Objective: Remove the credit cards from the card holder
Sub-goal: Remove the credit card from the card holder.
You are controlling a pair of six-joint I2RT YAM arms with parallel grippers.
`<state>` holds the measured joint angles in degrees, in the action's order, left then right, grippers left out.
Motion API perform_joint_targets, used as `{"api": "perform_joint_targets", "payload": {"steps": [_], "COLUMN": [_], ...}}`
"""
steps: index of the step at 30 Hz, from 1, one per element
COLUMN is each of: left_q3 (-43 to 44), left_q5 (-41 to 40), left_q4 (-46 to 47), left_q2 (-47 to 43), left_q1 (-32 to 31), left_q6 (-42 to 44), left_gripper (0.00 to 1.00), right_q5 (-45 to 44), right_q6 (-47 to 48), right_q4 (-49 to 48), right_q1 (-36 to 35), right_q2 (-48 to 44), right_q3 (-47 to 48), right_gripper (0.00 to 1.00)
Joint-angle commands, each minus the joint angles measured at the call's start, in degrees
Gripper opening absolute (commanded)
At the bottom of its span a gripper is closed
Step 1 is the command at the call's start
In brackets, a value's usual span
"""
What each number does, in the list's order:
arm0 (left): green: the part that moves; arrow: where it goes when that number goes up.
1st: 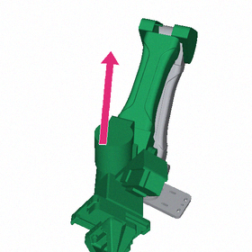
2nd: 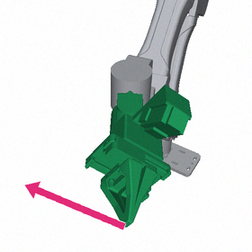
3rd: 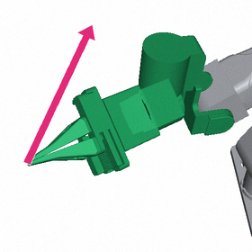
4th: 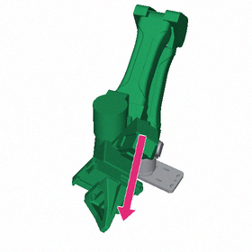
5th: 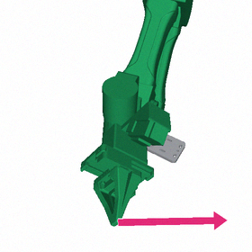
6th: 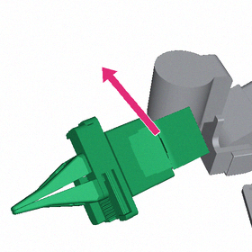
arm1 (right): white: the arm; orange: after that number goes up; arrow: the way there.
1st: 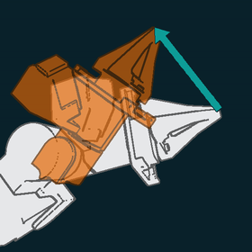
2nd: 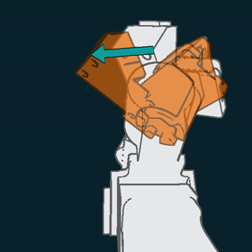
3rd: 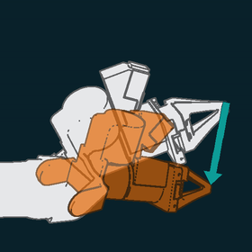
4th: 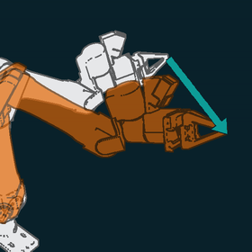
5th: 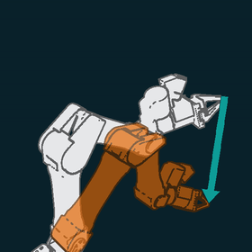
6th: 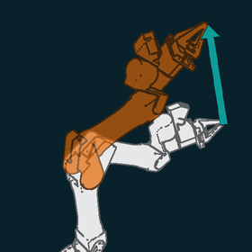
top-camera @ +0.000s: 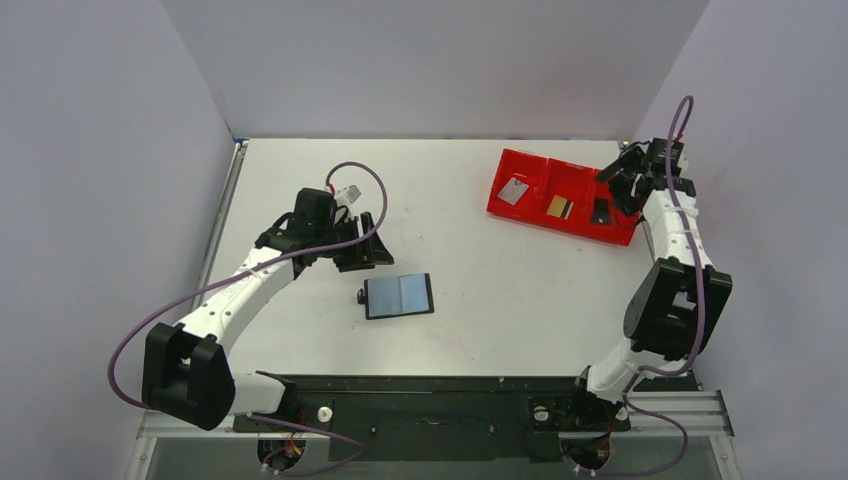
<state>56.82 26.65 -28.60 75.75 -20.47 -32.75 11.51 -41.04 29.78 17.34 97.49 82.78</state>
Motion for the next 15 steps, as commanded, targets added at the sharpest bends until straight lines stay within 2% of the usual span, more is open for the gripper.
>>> {"api": "perform_joint_targets", "payload": {"steps": [1, 7, 15], "left_q3": [0.4, -0.8, -3.6], "left_q5": [-4.4, -9.5, -13.5], "left_q4": [-1.2, -2.8, -3.2], "left_q2": [-1.2, -1.6, -2.2], "left_q1": [0.1, 0.6, 1.9], "left_q6": [0.4, -0.2, -1.0], "left_gripper": [0.56, 0.57, 0.57], "right_q5": [-2.2, -3.1, -5.9], "right_q6": [0.9, 0.8, -1.2], "right_q4": [-1.9, -3.7, -6.8], "right_q1": [-2.8, -9.9, -25.1], "right_q2": [-5.8, -11.3, -14.5], "right_q3": [-4.2, -10.4, -18.0], "right_gripper": [0.61, 0.61, 0.61]}}
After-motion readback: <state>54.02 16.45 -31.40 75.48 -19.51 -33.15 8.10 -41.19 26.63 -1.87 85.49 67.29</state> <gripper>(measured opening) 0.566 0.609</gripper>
